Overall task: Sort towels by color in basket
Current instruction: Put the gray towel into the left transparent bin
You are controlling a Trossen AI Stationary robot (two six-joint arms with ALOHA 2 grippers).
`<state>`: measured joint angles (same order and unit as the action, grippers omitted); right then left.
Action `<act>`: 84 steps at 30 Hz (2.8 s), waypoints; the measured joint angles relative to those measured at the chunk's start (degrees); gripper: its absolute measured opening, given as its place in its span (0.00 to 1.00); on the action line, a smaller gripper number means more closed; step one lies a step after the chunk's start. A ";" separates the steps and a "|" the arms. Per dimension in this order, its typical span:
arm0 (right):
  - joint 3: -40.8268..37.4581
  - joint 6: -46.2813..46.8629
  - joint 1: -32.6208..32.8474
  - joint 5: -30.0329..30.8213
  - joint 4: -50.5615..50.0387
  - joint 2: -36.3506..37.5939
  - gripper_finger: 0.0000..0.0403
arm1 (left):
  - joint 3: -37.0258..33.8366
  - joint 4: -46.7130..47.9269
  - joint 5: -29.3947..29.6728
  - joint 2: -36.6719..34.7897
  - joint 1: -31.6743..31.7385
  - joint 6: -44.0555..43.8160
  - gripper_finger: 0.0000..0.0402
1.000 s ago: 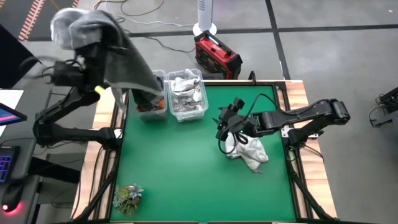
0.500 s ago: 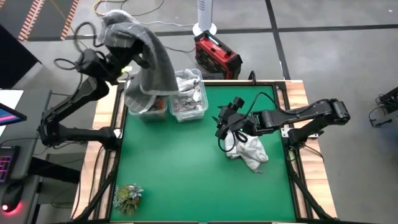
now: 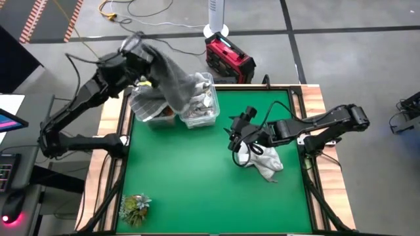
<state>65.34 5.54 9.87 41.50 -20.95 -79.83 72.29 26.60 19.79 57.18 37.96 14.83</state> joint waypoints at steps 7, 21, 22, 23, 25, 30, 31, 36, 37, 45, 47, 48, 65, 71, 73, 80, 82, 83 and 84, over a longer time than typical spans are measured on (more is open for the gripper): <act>0.00 0.02 -0.02 -0.09 1.10 0.00 0.64 | -0.02 24.91 5.07 4.52 0.73 -3.92 0.02; 0.02 -1.72 -0.26 -0.16 2.60 0.00 0.64 | -0.02 38.33 13.82 23.56 2.14 2.82 0.02; 0.02 -1.68 -0.24 -0.17 2.02 0.00 0.64 | -0.02 38.71 13.54 24.91 2.13 3.40 0.01; 0.04 -1.59 -0.15 -0.15 1.35 0.00 0.64 | -0.02 39.23 13.51 26.11 2.12 3.79 0.01; 0.04 -1.00 0.22 -0.16 -0.14 0.00 0.64 | -0.77 39.34 13.53 27.62 1.84 4.08 0.01; 0.04 0.48 1.17 -0.17 -2.30 0.00 0.64 | -8.01 34.00 6.43 26.26 -0.09 11.75 0.01; 0.04 0.68 1.50 -0.15 -2.40 0.00 0.64 | -9.59 32.67 2.74 25.55 -0.11 13.37 0.01; 0.04 2.00 2.76 -0.15 -1.96 0.00 0.64 | -16.58 25.48 -5.62 24.19 1.54 17.55 0.01; 0.04 2.03 3.05 -0.14 -1.67 0.00 0.64 | -17.46 24.86 -6.95 24.20 2.15 17.83 0.00; 0.04 0.45 3.85 -0.13 1.67 0.00 0.64 | -20.97 20.21 -8.07 24.23 3.56 15.97 0.07; 0.04 0.13 3.47 -0.11 1.84 0.00 0.64 | -20.11 20.38 -5.34 24.33 3.19 15.84 0.13; 0.04 -0.03 3.23 -0.11 1.78 0.00 0.64 | -19.28 20.80 -3.65 24.34 3.06 15.69 0.16; 0.04 -1.71 1.55 -0.10 0.82 0.00 0.64 | -2.60 37.70 -1.92 13.61 -1.36 10.79 0.58; 0.04 -1.66 1.55 -0.11 0.94 0.00 0.64 | 1.66 36.72 -4.67 9.78 -2.93 11.71 0.58; 0.04 -1.66 1.55 -0.11 0.94 0.00 0.64 | 2.89 36.61 -4.74 8.76 -3.75 12.22 0.58; 0.04 -1.93 1.25 -0.11 1.85 0.00 0.64 | 3.37 31.45 -17.56 7.99 -6.84 7.13 0.58; 0.04 -1.95 1.22 -0.21 2.21 0.00 0.64 | 3.37 30.72 -21.62 9.68 -9.06 6.08 0.58; 0.04 -1.95 1.22 -0.40 2.32 0.00 0.64 | 3.37 30.34 -22.45 10.64 -10.32 6.03 0.58; 0.04 -1.96 1.20 -0.58 2.29 0.00 0.64 | 3.37 29.91 -22.71 11.69 -11.69 6.07 0.58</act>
<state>65.39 3.59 11.07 40.92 -18.66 -79.83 75.66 56.51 -2.92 68.87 26.27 20.91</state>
